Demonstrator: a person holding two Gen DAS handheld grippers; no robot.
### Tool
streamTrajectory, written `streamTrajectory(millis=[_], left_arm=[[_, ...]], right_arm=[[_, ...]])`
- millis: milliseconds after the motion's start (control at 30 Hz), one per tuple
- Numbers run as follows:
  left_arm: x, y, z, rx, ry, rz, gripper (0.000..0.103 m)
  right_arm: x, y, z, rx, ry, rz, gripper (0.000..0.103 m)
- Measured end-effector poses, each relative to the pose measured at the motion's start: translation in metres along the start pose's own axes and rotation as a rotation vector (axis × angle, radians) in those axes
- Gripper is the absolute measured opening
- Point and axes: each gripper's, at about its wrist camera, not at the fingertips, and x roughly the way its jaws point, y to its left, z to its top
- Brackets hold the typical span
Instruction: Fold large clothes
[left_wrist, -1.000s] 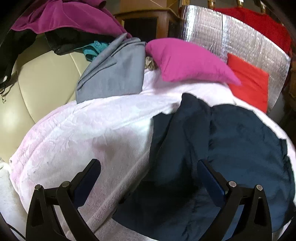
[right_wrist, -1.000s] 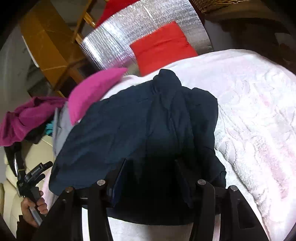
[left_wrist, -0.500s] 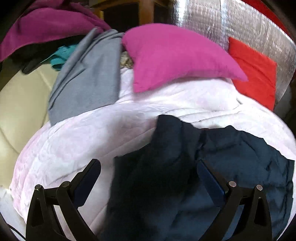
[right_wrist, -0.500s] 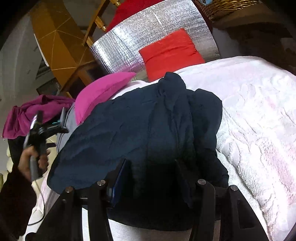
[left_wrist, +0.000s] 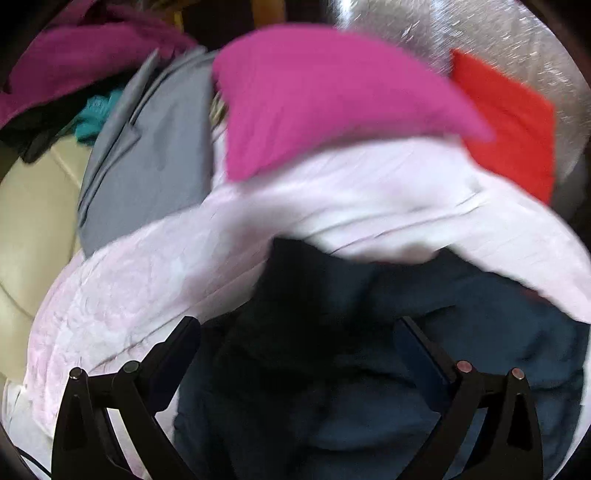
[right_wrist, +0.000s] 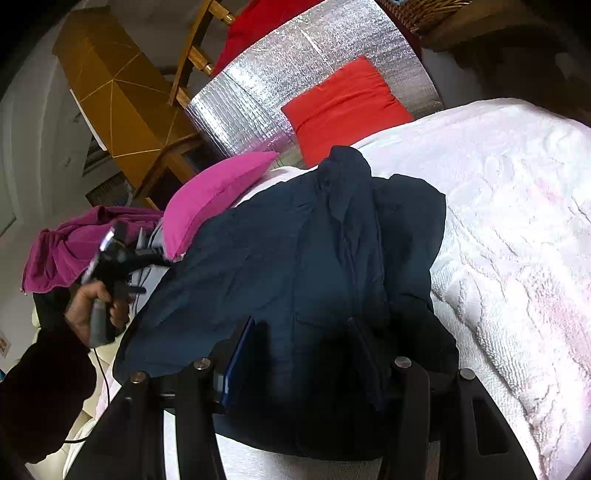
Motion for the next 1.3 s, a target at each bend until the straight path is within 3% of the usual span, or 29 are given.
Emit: streamTrajectory(millis=[133,267,500,700,867,967,1033,1167,1233,1300], left_arm=[[-0.009,-0.045,0.005,0.119,-0.015,-0.01,0.103],[0.02,-0.084,0.003,0.199,0.036,0.041,0.103],[0.063,-0.082,0.012,0.124,0.109,0.028,0.103],[0.02,-0.08,-0.003,0.164,0.022,0.002,0.103],[-0.062,-0.061,-0.056,0.295,-0.158,-0.026,0.103],[-0.086,-0.041,-0.091,0.351,-0.199,-0.008,0.103],[-0.096,-0.015,-0.113,0.335,-0.208,0.041,0.103],[-0.087,0.038,-0.138,0.233,-0.132,0.116,0.103],[-0.076,0.054,-0.145,0.201,-0.105,0.141,0.103],[-0.051,0.062,-0.148,0.204,-0.019,0.156,0.103]], right_arm=[[-0.001,-0.002,0.0,0.012,-0.006,0.016,0.056],[-0.003,-0.006,-0.001,0.026,-0.009,0.039,0.056],[-0.004,-0.011,-0.001,0.045,-0.011,0.068,0.056],[-0.005,-0.007,-0.002,0.042,-0.006,0.056,0.056],[-0.012,-0.001,0.01,0.082,0.036,0.03,0.056],[-0.028,0.008,0.02,0.091,0.028,0.003,0.057],[-0.04,0.017,0.027,0.074,0.003,-0.006,0.057],[-0.046,0.03,0.037,0.083,0.005,-0.01,0.057],[-0.036,0.035,0.038,0.096,0.053,-0.03,0.057],[-0.024,0.037,0.033,0.11,0.102,-0.05,0.057]])
